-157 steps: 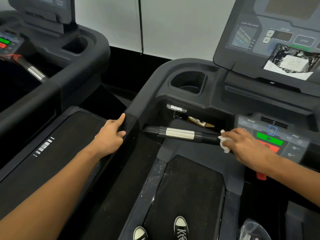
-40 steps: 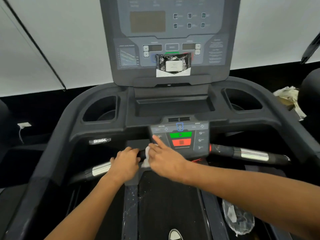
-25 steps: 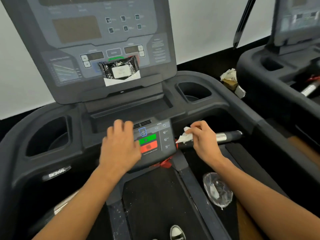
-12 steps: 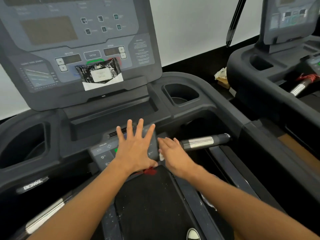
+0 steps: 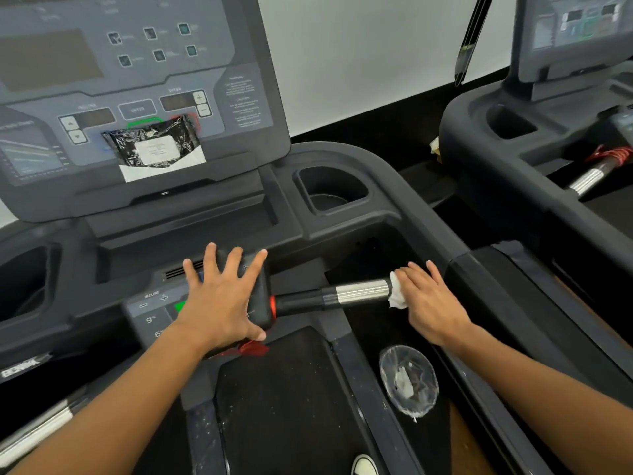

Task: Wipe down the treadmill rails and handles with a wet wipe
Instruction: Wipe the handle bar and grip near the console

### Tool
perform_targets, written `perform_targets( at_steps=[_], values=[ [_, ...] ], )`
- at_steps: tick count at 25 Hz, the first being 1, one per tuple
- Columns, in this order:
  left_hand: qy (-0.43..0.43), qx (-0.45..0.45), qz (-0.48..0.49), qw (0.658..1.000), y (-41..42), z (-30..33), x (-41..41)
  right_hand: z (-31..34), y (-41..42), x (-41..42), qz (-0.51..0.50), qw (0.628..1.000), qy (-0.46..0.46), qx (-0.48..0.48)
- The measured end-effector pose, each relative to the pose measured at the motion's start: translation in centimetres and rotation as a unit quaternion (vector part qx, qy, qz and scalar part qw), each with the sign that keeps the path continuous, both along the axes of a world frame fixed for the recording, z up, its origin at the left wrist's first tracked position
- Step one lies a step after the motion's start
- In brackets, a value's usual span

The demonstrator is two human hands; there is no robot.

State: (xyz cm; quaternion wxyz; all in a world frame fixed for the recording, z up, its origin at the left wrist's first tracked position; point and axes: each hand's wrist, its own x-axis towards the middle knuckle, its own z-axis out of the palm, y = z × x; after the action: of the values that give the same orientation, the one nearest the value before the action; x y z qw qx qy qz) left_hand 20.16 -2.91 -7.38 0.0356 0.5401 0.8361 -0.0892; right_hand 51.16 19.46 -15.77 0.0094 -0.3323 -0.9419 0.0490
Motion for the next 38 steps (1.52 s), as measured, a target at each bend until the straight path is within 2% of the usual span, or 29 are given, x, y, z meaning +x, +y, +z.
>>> perform_targets(
  at_steps=[4, 8, 12, 16, 21, 24, 27, 30, 34, 38],
  values=[
    [-0.003, -0.009, -0.002, 1.0, 0.1, 0.3, 0.1, 0.0, -4.9, -4.2, -0.018, 0.997, 0.076, -0.024],
    [0.001, -0.005, -0.004, 1.0, 0.0, 0.5, 0.3, 1.3, -11.1, -10.8, 0.067, 0.989, 0.127, -0.044],
    [0.002, -0.002, -0.008, 1.0, 0.0, 0.4, 0.3, 1.8, -14.7, -15.1, 0.096, 0.982, 0.15, -0.06],
    [-0.002, 0.001, -0.005, 1.0, 0.0, 0.4, 0.3, 1.1, -11.8, -13.2, 0.101, 0.988, 0.11, -0.034],
    [-0.011, 0.006, -0.002, 1.0, 0.0, 0.3, 0.1, 0.1, -6.1, -8.2, 0.04, 0.996, 0.076, -0.02],
    [-0.013, 0.01, -0.001, 1.0, 0.1, 0.2, 0.2, 0.4, -1.4, -2.9, 0.007, 0.999, -0.001, 0.042],
    [-0.016, 0.008, 0.001, 1.0, 0.2, 0.2, 0.2, 0.7, -0.2, -0.3, -0.027, 0.996, -0.07, 0.055],
    [-0.014, 0.003, 0.002, 1.0, 0.2, 0.2, 0.4, 0.4, -3.0, -3.1, -0.081, 0.997, 0.004, 0.012],
    [-0.022, 0.002, 0.001, 1.0, 0.3, 0.2, 0.2, 0.5, -8.8, -9.2, 0.011, 0.988, 0.152, -0.007],
    [-0.014, 0.0, -0.005, 1.0, 0.2, 0.3, 0.3, 1.3, -14.5, -15.6, 0.092, 0.983, 0.146, -0.058]
  ],
)
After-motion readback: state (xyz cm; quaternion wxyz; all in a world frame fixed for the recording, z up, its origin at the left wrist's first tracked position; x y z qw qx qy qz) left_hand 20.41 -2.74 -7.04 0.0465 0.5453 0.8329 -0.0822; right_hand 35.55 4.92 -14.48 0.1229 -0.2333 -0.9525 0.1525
